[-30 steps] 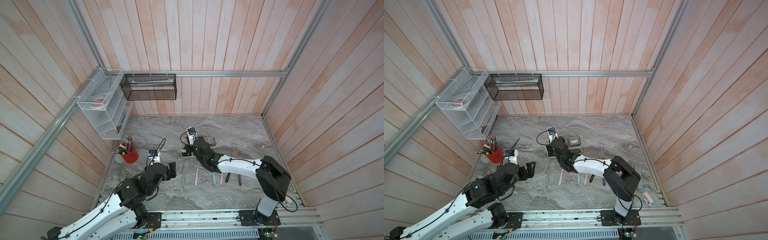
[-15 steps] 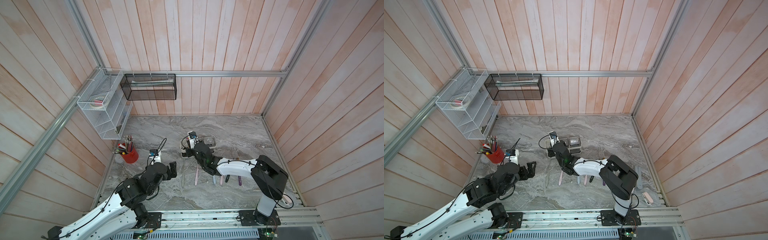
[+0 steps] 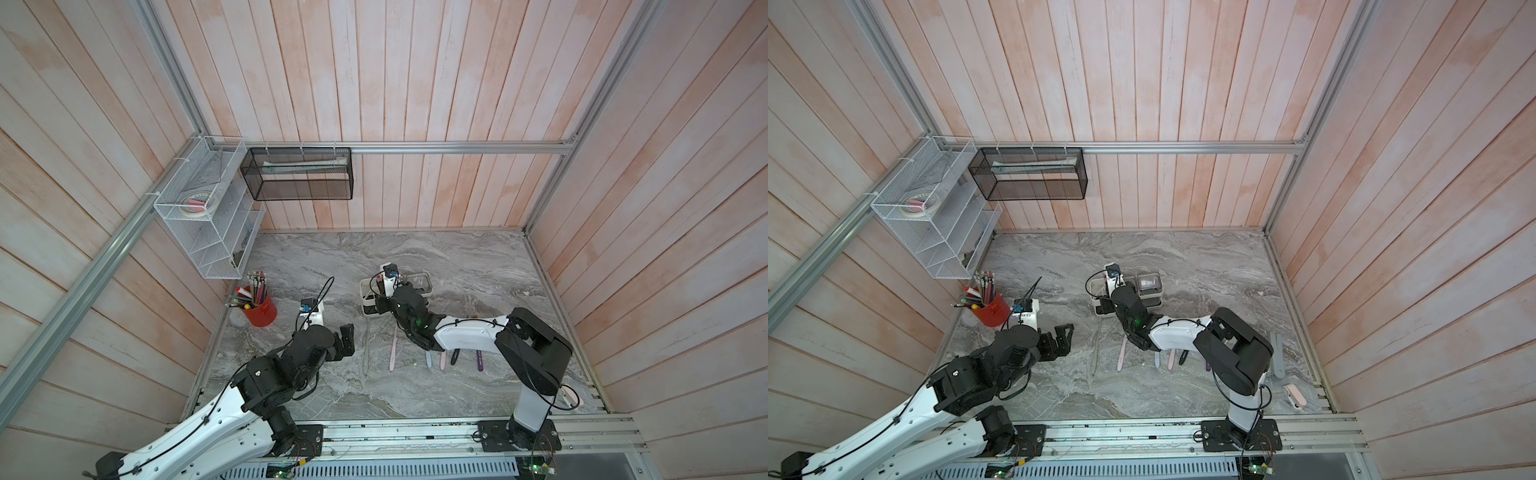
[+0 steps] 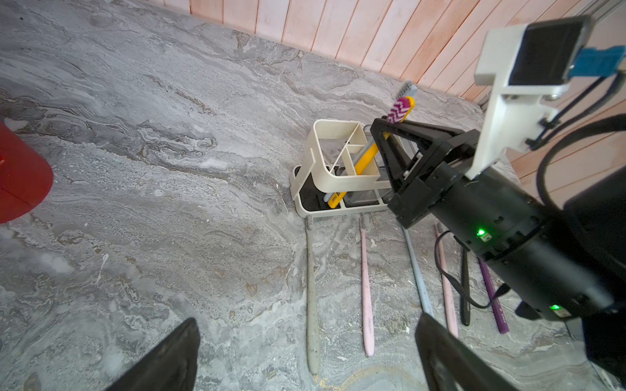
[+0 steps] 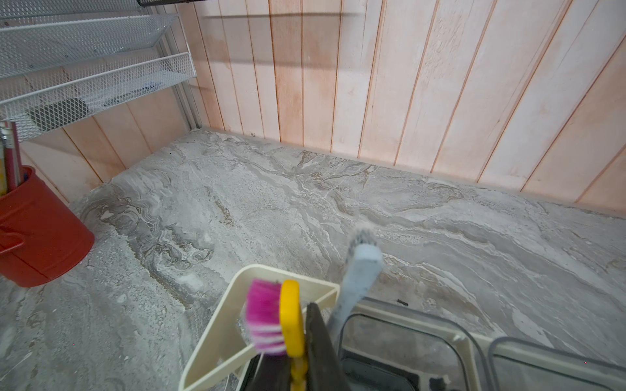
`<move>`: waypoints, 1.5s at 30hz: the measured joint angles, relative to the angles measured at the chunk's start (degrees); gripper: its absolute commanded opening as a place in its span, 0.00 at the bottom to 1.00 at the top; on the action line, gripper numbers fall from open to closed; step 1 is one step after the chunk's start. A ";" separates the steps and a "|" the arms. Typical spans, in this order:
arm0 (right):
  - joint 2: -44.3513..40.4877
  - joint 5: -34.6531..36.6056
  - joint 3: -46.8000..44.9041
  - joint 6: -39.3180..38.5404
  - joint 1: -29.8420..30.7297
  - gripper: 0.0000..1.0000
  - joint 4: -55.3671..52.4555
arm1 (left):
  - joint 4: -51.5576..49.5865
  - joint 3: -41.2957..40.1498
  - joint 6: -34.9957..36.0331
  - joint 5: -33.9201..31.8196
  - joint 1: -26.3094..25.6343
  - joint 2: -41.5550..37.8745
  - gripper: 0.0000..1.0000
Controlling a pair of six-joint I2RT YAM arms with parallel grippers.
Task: Place the toothbrush into the toothbrush holder
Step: Place the toothbrush in the toothbrush holder, then pick up the toothbrush from the center of the board.
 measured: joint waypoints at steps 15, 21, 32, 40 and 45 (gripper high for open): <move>0.20 -1.25 -0.90 0.26 -0.07 0.29 0.33 | 0.20 0.00 0.02 0.02 0.00 0.02 1.00; -0.17 -1.95 -2.05 0.31 -0.07 0.35 0.04 | 0.17 0.00 0.04 0.02 0.00 0.00 1.00; -6.84 -3.45 -2.58 0.07 0.31 0.51 -0.13 | 0.20 0.00 0.22 0.02 0.00 0.02 1.00; -20.11 -1.92 -7.96 0.57 1.81 0.64 -2.91 | 0.15 0.00 0.24 0.00 0.00 0.83 1.00; -35.36 3.54 -12.92 3.80 1.95 0.68 -12.07 | -0.24 0.00 0.17 0.00 0.00 4.22 1.00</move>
